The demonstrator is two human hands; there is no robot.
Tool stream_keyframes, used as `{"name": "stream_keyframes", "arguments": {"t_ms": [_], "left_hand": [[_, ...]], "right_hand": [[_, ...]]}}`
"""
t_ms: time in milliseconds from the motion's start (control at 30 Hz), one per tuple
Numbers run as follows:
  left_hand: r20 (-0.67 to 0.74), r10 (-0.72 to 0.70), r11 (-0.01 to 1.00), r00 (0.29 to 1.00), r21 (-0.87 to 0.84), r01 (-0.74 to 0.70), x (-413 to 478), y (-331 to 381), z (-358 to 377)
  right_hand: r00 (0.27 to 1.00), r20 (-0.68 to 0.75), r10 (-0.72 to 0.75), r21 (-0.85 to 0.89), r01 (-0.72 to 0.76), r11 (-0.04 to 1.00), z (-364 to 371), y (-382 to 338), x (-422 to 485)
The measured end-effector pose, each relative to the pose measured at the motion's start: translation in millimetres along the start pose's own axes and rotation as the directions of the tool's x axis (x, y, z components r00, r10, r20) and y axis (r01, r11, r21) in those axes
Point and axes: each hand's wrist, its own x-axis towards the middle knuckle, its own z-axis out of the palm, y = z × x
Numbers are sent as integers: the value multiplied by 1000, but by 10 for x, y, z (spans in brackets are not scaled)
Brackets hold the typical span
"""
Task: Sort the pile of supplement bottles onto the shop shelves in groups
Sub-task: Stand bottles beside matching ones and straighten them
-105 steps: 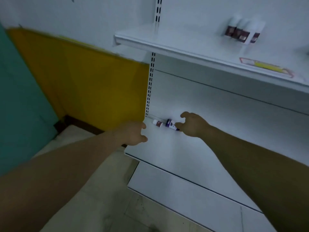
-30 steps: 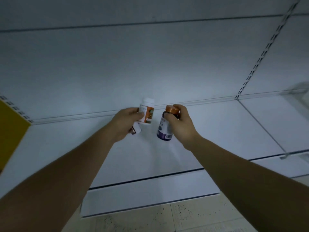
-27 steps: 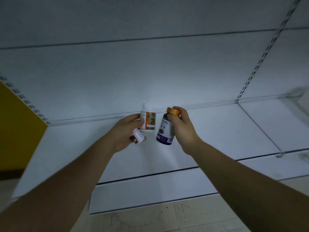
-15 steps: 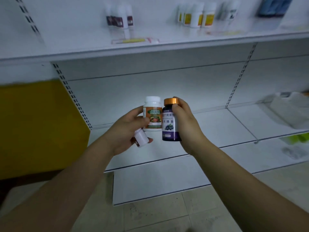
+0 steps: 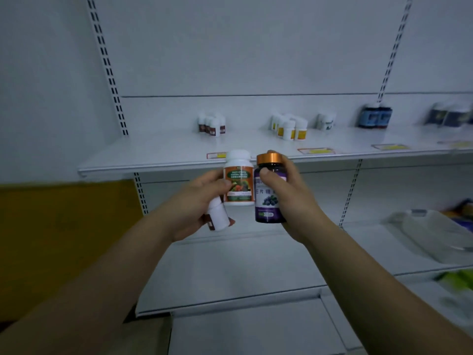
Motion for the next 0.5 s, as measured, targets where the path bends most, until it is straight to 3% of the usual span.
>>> {"name": "stream_keyframes", "arguments": {"t_ms": [333, 500], "left_hand": [[-147, 149, 977, 978, 176, -122, 246, 380, 384], [-125, 233, 865, 964, 481, -146, 478, 640, 499]], "right_hand": [[995, 71, -71, -31, 74, 997, -401, -372, 401], [984, 139, -116, -125, 133, 983, -558, -545, 731]]}}
